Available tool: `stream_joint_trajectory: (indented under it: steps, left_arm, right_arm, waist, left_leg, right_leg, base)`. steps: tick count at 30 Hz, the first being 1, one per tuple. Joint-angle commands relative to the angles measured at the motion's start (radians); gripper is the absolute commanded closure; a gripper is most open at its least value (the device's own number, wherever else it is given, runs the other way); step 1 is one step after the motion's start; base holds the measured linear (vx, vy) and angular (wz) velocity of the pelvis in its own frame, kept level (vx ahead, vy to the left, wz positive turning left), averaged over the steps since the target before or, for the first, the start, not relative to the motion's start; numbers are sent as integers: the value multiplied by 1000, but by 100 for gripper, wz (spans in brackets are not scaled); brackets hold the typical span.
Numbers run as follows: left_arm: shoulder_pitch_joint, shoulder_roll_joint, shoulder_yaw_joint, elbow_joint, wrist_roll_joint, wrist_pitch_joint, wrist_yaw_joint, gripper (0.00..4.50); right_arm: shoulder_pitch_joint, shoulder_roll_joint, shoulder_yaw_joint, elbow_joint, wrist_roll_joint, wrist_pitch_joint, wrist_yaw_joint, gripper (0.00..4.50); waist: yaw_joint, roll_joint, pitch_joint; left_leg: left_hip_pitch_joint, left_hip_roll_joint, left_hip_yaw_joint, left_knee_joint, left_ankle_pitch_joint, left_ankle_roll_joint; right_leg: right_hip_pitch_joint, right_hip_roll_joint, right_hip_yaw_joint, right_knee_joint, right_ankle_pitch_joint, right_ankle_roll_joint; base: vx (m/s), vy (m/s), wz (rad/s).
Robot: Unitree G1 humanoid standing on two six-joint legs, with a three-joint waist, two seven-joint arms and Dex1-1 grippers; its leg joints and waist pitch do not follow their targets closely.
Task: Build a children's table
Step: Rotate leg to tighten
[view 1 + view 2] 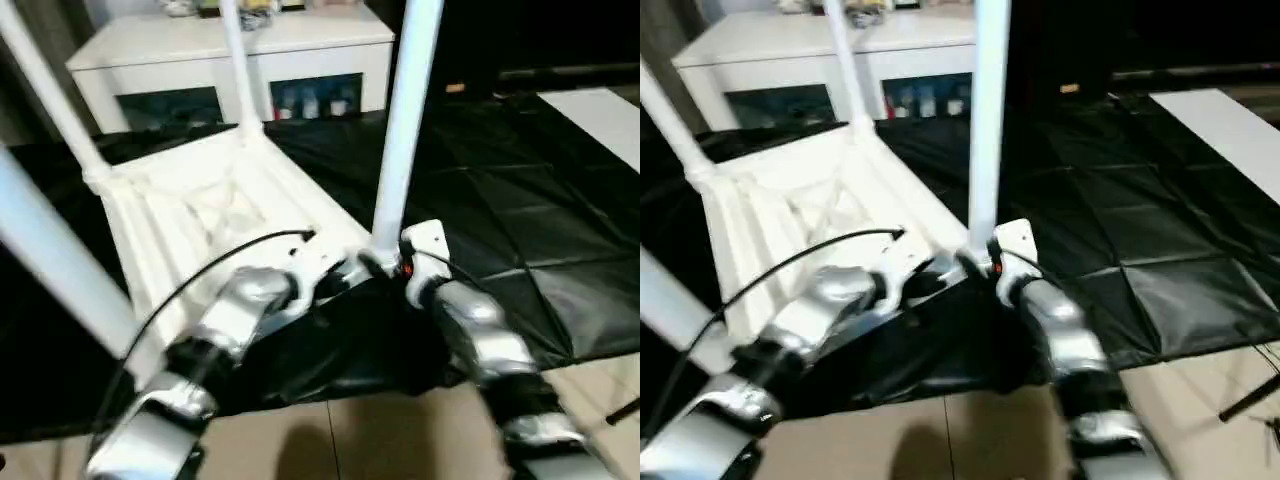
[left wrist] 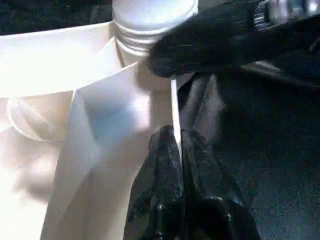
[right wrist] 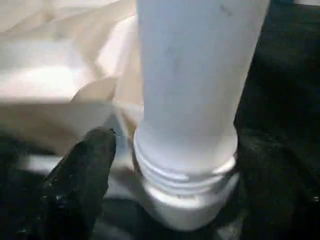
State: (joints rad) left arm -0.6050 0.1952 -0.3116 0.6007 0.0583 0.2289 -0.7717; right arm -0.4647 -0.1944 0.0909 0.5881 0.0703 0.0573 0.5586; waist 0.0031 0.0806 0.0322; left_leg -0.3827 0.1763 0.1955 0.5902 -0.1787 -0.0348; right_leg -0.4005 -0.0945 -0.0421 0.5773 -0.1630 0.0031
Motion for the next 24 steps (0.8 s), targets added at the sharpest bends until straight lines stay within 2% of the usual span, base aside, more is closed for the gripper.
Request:
stream_joint_trajectory:
  steps: [1,3,4,5,6,7,9,10,11,12,14,18,19,21,24]
  left_arm:
    - [52,37,-23,-1,-14,-28,-81,450]
    - [96,95,-28,-73,-60,-60,-208,450]
    - [118,127,-28,-117,-82,-53,-264,450]
    - [121,132,-27,-123,-85,-50,-272,450]
    - [136,161,-25,-158,-100,-38,-311,450]
    - [143,175,-23,-175,-109,-25,-332,450]
    - [156,204,-18,-208,-129,-5,-378,450]
    - [167,233,-14,-236,-148,18,-421,450]
    - [167,233,-14,-236,-148,18,-421,450]
    - [171,244,-13,-246,-154,26,-435,450]
    - [173,260,-6,-251,-160,29,-447,450]
    - [175,273,-3,-258,-165,40,-454,450]
    - [175,273,-2,-259,-165,40,-454,450]
    - [177,274,-2,-264,-166,46,-455,450]
    - [181,275,-4,-276,-170,58,-459,450]
  right_arm:
    - [19,-16,64,-54,8,-23,140,68]
    - [34,-73,66,-83,27,-37,239,68]
    - [37,-100,63,-94,40,-37,287,68]
    - [38,-104,63,-96,42,-37,294,68]
    - [40,-128,66,-108,48,-35,336,68]
    - [43,-140,70,-117,55,-30,361,68]
    - [49,-163,79,-139,71,-17,409,68]
    - [54,-183,87,-156,80,-8,451,68]
    - [54,-183,87,-156,80,-8,451,68]
    - [55,-189,90,-161,82,-6,465,68]
    - [56,-199,97,-166,87,-5,501,68]
    - [62,-207,116,-164,86,-5,553,68]
    - [62,-207,116,-164,86,-5,553,82]
    - [62,-205,115,-162,90,0,558,82]
    - [64,-204,117,-166,96,6,562,116]
  waist:
    - [7,-18,-54]
    - [9,-22,-54]
    - [11,-18,-56]
    - [14,-16,-61]
    - [15,-18,-61]
    - [18,-15,-63]
    - [32,-10,-61]
    - [35,-14,-59]
    - [39,-12,-61]
    - [39,-12,-58]
    - [39,-16,-56]
    - [41,-18,-53]
    - [41,-18,-52]
    - [40,-19,-54]
    - [40,-19,-56]
  left_leg:
    - [9,41,-26,-82,-346,54]
    - [6,43,-24,-80,-324,71]
    - [5,45,-26,-80,-305,78]
    - [8,47,-24,-76,-267,85]
    - [12,49,-19,-73,-233,97]
    - [12,50,-19,-71,-218,102]
    - [15,53,-15,-71,-205,113]
    - [16,53,-14,-73,-214,106]
    - [17,54,-16,-72,-211,101]
    - [17,55,-14,-75,-222,94]
    - [18,54,-14,-76,-241,82]
    - [19,53,-15,-80,-277,57]
    - [19,52,-15,-80,-280,54]
    - [18,51,-16,-79,-268,52]
    - [18,50,-15,-74,-237,65]
  right_leg:
    - [39,-49,22,-73,-287,-202]
    - [40,-50,22,-71,-286,-206]
    - [43,-52,22,-67,-277,-212]
    - [43,-50,22,-60,-228,-227]
    - [37,-44,21,-56,-167,-251]
    - [41,-43,19,-49,-135,-261]
    - [38,-40,17,-45,-118,-272]
    - [37,-40,18,-45,-126,-274]
    - [39,-41,18,-42,-128,-274]
    - [35,-39,20,-44,-134,-273]
    - [35,-41,21,-47,-151,-271]
    - [34,-42,24,-51,-208,-255]
    - [34,-42,24,-51,-212,-253]
    - [36,-43,25,-50,-196,-253]
    - [38,-42,24,-46,-159,-262]
  base:
    - [0,0,0]
    - [0,0,0]
    - [0,0,0]
    - [0,0,0]
    - [0,0,0]
    - [0,0,0]
    - [0,0,0]
    - [0,0,0]
    - [0,0,0]
    - [0,0,0]
    - [0,0,0]
    - [0,0,0]
    - [0,0,0]
    - [0,0,0]
    - [0,0,0]
